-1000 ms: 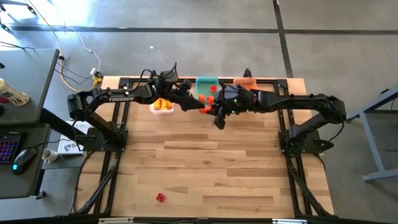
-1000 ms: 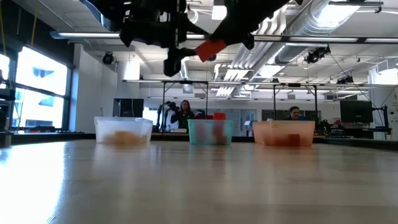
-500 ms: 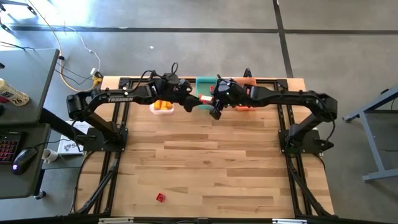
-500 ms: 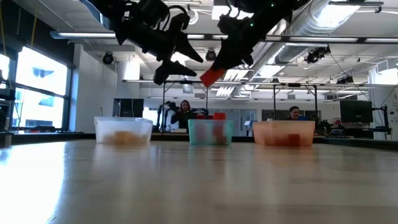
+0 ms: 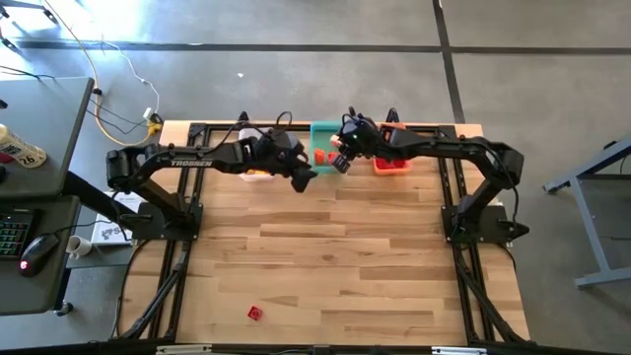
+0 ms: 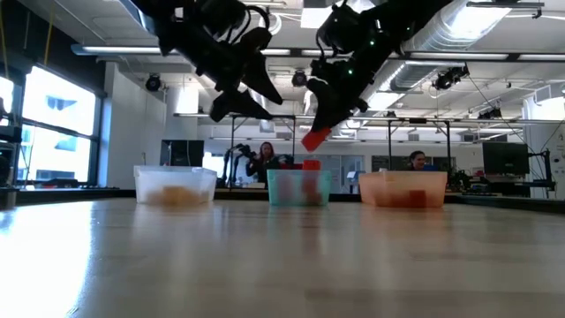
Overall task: Sort & place blocks by color
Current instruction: Put the orange game piece into the blue bin
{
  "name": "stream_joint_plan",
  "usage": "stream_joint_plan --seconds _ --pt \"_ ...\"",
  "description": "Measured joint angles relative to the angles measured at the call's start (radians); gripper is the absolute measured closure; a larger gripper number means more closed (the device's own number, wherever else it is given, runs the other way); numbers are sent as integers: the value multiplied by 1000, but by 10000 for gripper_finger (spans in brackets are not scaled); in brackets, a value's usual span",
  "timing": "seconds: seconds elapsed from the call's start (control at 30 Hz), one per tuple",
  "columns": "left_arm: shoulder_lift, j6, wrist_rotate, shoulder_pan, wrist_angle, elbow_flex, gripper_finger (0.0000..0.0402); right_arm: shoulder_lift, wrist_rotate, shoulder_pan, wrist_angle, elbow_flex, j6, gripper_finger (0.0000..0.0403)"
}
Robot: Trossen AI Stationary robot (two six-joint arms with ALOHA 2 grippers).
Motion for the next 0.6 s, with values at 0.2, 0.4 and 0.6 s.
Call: stream_joint_plan --seconds 0.2,0.4,0.6 --pt "-2 11 -45 -88 -82 0 211 41 -45 -44 38 0 -8 327" --pt "-40 11 -147 -174 -170 0 211 84 -87 -72 95 1 -3 326" --pt "-109 11 -259 -254 -297 0 211 114 -130 -98 131 1 60 325"
